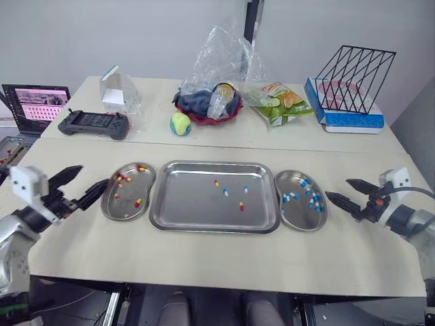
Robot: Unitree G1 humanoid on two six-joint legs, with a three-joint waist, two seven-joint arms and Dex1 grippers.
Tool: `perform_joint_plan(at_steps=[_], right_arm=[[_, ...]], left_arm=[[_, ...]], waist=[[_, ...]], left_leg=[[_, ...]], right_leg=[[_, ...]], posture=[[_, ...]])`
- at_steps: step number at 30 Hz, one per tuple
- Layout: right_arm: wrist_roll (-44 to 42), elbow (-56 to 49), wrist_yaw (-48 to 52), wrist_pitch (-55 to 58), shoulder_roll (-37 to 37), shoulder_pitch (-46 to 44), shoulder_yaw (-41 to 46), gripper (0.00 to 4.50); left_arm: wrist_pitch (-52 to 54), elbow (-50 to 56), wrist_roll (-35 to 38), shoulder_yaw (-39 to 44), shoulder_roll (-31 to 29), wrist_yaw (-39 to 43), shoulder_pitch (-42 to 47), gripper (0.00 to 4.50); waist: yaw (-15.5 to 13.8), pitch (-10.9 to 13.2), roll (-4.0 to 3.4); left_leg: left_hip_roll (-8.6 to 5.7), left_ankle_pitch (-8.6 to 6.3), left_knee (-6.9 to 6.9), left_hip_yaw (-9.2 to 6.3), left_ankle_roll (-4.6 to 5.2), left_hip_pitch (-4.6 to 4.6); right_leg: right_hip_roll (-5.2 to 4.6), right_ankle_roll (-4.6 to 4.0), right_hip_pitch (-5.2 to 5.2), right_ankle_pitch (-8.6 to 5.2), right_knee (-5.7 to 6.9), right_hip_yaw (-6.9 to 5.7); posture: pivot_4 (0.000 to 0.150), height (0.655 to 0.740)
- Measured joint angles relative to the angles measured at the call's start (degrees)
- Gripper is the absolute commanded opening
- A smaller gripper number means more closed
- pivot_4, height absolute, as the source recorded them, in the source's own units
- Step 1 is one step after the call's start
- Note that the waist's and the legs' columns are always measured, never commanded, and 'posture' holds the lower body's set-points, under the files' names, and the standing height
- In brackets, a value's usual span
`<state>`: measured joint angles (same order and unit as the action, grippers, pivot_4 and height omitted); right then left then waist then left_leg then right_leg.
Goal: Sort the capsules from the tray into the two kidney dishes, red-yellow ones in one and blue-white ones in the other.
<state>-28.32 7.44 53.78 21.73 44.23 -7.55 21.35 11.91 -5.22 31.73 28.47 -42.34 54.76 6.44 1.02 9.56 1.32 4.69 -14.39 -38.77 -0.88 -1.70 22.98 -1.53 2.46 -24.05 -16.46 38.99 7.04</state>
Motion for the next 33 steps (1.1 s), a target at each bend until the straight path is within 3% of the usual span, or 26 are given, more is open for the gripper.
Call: perform_joint_plan(at_steps=[4, 7, 9, 16, 25, 33], right_arm=[[-2.3, -5.7, -0.4, 3.7, 0.0, 3.6, 1.6, 4.5], [-4.5, -10.6, -1.5, 7.3, 0.0, 7.4, 3.6, 4.5], [-4.8, -13.7, -2.3, 8.3, -0.1, 11.0, 5.5, 4.5], [-9.3, -23.5, -5.4, 11.2, -2.1, 15.9, 10.0, 4.5], [-11.3, -28.3, -8.1, 11.7, -4.1, 20.7, 12.2, 4.5], [-11.2, -29.5, -8.3, 10.9, -4.4, 22.1, 12.8, 4.5]], left_arm=[[2.7, 0.4, -0.1, -5.3, -1.9, 3.0, 5.2, 4.49], [4.8, 0.2, -0.3, -11.4, -2.4, 6.3, 11.8, 4.49], [5.6, -0.5, -1.5, -16.7, -2.0, 8.9, 17.4, 4.49], [3.6, -11.6, -8.7, -29.9, 2.5, 16.2, 30.6, 4.49], [-8.9, -30.5, -19.8, -38.6, 9.8, 22.1, 42.1, 4.49], [-21.6, -45.5, -27.2, -41.1, 15.2, 22.9, 48.3, 4.49]], waist=[[-0.5, 0.0, 0.08], [-1.3, 0.0, 0.74], [-0.8, -0.1, 0.66], [1.5, -0.1, 0.61], [1.1, -0.1, 0.6], [1.0, -0.1, 0.61]], left_leg=[[0.34, -0.02, 0.14, 1.48, 0.01, -0.41], [1.21, -0.07, 1.18, 5.35, 0.02, -1.89], [0.65, -0.23, 1.13, 4.33, 0.26, -1.58], [0.39, -0.49, 0.69, 3.45, 0.37, -0.9], [0.22, -0.56, 0.04, 2.46, 0.5, -0.59], [0.1, -0.56, -0.07, 2.15, 0.5, -0.42]], right_leg=[[0.23, -0.04, -0.53, 0.07, 0.07, 1.19], [0.69, -0.44, -1.23, 0.06, -0.05, 3.91], [0.87, 0.35, -0.79, 0.35, -0.36, 4.16], [0.85, 0.69, -0.65, 0.56, -0.95, 3.94], [0.81, 0.71, -0.17, 0.54, -0.97, 3.21], [0.8, 0.74, -0.15, 0.53, -0.96, 3.14]], posture=[[0.15, 0.7174], [0.15, 0.7174], [0.15, 0.7174], [0.15, 0.7174], [0.15, 0.7174], [0.15, 0.7174]])
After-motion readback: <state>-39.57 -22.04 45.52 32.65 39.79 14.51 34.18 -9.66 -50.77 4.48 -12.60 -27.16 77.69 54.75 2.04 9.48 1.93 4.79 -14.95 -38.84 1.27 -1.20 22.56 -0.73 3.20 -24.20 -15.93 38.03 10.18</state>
